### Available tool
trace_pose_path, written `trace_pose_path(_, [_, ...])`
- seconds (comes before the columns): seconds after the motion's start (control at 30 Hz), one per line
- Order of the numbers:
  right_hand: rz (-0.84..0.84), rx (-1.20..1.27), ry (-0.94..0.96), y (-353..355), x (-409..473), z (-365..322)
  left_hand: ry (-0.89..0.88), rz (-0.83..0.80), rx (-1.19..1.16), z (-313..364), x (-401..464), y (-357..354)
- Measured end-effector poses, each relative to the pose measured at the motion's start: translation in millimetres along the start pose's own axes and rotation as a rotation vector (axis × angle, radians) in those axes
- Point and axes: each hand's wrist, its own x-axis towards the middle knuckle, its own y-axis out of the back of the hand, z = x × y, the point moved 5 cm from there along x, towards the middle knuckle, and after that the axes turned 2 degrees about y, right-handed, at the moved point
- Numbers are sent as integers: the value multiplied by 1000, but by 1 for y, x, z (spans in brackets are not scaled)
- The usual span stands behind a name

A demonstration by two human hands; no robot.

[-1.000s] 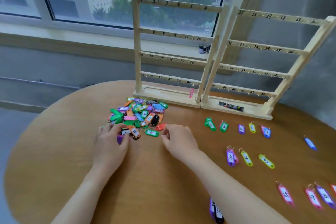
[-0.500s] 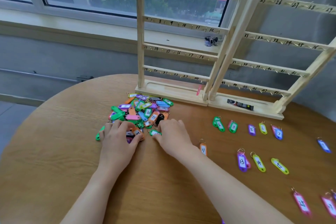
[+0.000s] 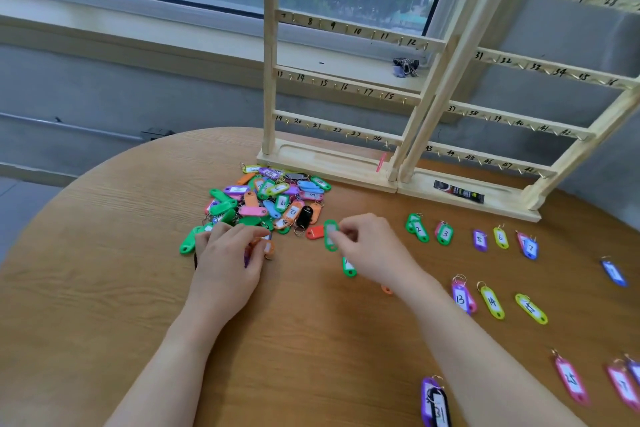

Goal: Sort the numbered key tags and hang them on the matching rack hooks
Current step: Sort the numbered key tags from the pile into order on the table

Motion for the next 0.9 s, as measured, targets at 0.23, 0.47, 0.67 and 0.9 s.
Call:
trace_pose_path(0.23, [34,90,-123,36,-18,42,-120,-53,-57,8,-5,-1])
trace_pose_path(0.47, [-37,84,-130,21,-26,47,-160,-115,-110,15,-7,-3])
trace_pose_path(0.67, [-21,35,-102,11,-15,43,-116,-130,-180,18,-8,2])
trace_pose_path(0.9, [-35,-115,-114,-5,-7,37,-36,-109,-267,18,-8,7])
